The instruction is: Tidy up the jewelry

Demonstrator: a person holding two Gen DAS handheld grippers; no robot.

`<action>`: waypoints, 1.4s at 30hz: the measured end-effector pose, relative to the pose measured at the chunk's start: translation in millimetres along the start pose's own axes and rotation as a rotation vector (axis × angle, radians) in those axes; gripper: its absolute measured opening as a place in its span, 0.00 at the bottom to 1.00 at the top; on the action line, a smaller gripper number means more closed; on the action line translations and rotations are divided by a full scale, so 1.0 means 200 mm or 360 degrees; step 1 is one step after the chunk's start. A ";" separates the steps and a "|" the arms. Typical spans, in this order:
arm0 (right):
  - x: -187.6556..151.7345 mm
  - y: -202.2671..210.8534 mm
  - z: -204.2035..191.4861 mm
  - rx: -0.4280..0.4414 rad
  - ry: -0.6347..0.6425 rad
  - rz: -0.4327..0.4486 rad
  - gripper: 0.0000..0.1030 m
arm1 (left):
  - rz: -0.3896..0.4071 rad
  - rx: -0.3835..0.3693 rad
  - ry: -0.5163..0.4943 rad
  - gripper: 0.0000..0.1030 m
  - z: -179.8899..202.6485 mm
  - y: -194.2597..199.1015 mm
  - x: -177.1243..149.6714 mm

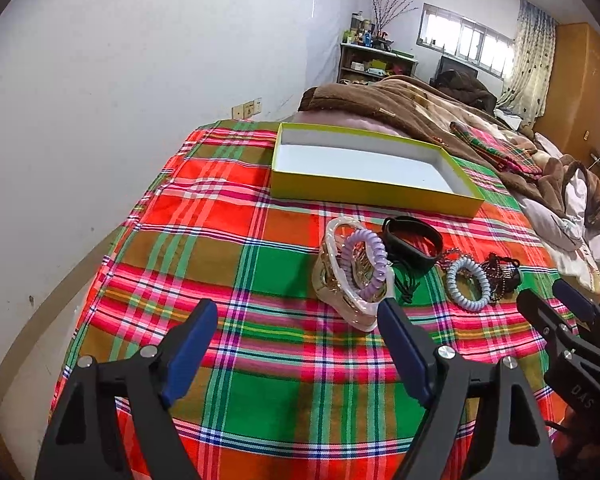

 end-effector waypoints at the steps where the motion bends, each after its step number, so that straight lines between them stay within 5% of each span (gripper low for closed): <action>1: 0.00 0.00 0.00 0.0000 0.0001 -0.0001 0.75 | -0.0002 -0.0004 0.0002 0.81 0.00 0.00 0.00; 42: 0.01 0.01 0.00 0.0000 0.0006 -0.0003 0.75 | -0.0002 -0.0021 0.0010 0.81 0.00 0.01 0.01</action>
Point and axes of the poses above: each gripper's, at about its wrist camera, not at the fingertips, and y roughly against the way its jaws point, z to its right, x to its top, the point moved 4 cm from there along -y, roughly the way its jaws point, and after that the axes turned 7 degrees about z, right-handed, at the moved point
